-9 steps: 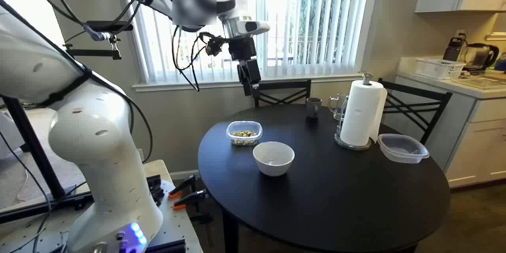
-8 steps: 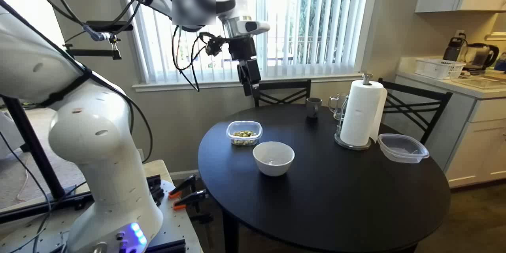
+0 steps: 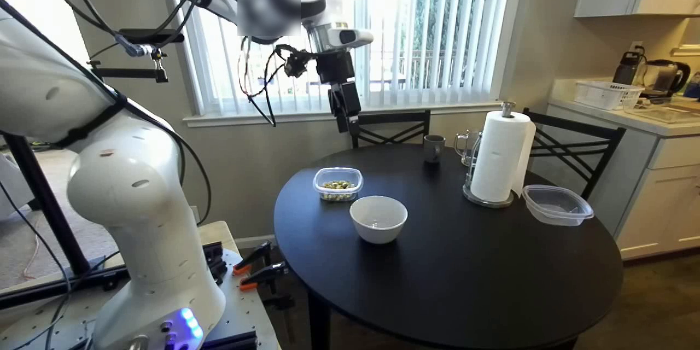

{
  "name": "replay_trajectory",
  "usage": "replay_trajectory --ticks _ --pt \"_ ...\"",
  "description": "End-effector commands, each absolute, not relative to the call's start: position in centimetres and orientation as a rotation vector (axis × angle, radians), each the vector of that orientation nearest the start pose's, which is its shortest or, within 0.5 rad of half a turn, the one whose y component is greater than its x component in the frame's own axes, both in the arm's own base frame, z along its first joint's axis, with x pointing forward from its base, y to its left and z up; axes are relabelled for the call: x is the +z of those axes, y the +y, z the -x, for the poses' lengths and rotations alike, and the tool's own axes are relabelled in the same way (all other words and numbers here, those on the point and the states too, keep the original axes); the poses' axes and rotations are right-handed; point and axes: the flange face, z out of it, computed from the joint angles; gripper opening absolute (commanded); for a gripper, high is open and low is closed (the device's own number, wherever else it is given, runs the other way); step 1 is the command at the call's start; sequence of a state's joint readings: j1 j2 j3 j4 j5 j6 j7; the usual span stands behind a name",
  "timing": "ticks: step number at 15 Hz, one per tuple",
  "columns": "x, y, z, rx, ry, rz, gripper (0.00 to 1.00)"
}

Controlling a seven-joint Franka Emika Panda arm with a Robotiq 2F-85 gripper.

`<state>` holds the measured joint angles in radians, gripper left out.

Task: Pour the sweets from the left bowl to the right bowl

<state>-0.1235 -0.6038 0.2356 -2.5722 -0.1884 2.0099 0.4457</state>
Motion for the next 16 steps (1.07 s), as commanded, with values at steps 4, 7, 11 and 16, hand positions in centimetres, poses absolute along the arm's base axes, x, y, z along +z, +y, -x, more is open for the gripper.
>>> replay_trajectory --ticks 4,7,11,16 --pt "44.6 6.7 -37.7 -0.267 0.501 3.34 1.0" --pt "40.4 13.0 -38.5 -0.352 0.583 3.231 1.0" --pt "37.3 17.2 -41.3 -0.38 0.826 3.02 1.0" --pt "35.9 16.5 -45.3 -0.355 1.114 2.808 1.0"
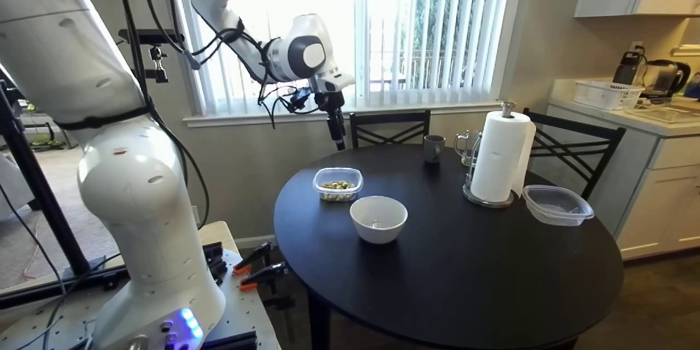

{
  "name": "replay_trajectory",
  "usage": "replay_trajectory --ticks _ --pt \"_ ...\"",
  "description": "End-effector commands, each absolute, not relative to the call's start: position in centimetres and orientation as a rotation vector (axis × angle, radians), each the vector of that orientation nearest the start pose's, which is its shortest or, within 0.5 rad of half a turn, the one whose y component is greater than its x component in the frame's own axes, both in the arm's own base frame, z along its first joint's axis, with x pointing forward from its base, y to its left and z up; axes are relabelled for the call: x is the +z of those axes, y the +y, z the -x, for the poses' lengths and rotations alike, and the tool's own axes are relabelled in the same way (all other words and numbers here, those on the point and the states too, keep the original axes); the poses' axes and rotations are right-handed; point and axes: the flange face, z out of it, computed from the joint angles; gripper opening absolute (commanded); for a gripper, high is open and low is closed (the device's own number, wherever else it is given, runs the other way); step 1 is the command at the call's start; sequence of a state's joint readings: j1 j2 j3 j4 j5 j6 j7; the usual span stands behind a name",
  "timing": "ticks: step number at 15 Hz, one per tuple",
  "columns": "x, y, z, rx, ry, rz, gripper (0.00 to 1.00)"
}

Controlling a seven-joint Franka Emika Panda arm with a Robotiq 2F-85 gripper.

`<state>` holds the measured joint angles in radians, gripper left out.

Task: Pour the sweets from the left bowl to the right bowl

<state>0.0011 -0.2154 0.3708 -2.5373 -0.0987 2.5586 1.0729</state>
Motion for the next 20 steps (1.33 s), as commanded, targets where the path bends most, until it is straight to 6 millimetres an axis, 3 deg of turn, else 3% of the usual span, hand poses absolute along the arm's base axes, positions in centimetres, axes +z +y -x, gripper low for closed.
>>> replay_trajectory --ticks 1,6,9,20 --pt "34.6 16.7 -45.7 -0.308 1.182 2.785 1.0" --pt "27.2 18.5 -45.0 -0.041 1.482 2.674 1.0" --pt "23.9 19.6 -45.4 0.104 1.466 2.655 1.0" --pt "19.4 19.7 -49.1 0.129 1.314 2.746 1.0"
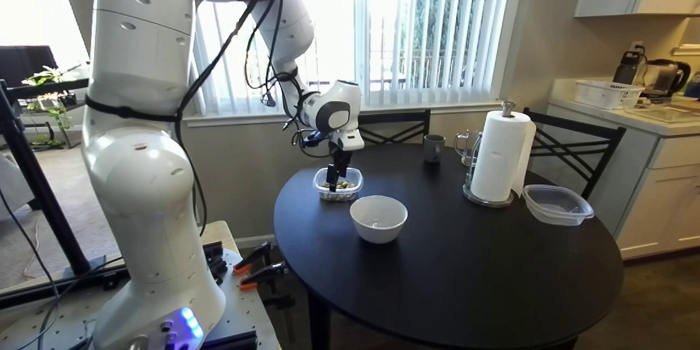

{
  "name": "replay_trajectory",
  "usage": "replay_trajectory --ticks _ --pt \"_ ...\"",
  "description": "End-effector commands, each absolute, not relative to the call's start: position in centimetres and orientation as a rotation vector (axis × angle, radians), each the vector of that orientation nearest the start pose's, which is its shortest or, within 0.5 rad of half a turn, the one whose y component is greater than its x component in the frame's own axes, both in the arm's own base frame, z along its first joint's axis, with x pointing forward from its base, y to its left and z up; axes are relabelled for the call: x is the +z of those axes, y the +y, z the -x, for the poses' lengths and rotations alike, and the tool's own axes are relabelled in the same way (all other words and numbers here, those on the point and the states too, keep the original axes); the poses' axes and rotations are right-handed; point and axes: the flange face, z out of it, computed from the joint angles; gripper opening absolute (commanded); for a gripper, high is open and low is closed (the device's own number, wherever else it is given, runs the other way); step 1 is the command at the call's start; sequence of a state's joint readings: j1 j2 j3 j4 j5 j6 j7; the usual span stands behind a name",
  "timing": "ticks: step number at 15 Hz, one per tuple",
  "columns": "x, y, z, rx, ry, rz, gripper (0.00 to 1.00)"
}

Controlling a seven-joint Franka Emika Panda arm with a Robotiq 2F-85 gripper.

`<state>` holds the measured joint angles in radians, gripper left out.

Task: Pour the sweets from the left bowl to the right bowl

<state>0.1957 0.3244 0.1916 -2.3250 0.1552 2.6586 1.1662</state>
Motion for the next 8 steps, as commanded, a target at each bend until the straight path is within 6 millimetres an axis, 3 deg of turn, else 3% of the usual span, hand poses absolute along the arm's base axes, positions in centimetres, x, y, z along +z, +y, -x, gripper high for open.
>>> replay_trajectory --ticks 1,2,3,4,8 --pt "19.28 19.72 -49.26 0.134 1.309 2.754 1.0" --pt "19.13 19.73 -49.36 0.134 1.302 2.762 1.0" --pt "19.1 19.73 -49.48 0.133 1.288 2.774 0.75" --pt "19.07 19.77 -49.57 0.129 1.273 2.785 0.74" --pt "19.25 19.96 -49.81 0.115 1.257 2.794 0.47"
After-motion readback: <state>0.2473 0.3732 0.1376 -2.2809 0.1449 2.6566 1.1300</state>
